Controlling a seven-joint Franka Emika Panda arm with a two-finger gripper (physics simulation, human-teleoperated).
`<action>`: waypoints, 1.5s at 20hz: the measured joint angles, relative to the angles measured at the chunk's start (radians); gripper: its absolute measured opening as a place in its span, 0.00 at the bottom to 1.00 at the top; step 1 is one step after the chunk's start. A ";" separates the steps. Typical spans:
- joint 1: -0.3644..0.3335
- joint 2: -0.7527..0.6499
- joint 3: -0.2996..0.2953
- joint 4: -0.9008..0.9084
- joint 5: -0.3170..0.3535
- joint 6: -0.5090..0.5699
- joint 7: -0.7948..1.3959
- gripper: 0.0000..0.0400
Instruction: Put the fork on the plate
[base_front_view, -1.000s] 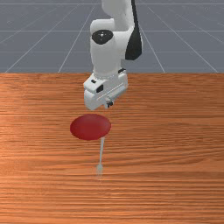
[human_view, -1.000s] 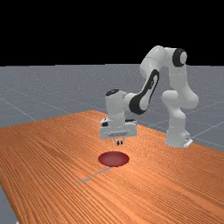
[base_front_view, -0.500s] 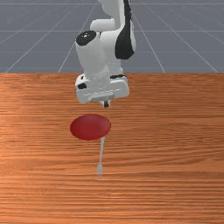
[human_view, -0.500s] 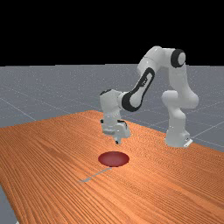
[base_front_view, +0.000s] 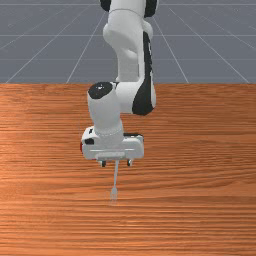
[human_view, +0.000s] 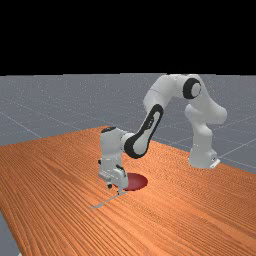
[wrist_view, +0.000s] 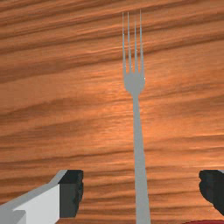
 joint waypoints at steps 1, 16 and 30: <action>0.002 0.036 0.002 0.006 0.000 0.015 0.001 0.99; 0.002 0.044 0.012 0.001 -0.005 0.030 0.020 0.01; -0.007 0.093 -0.011 0.045 -0.035 0.007 0.071 0.48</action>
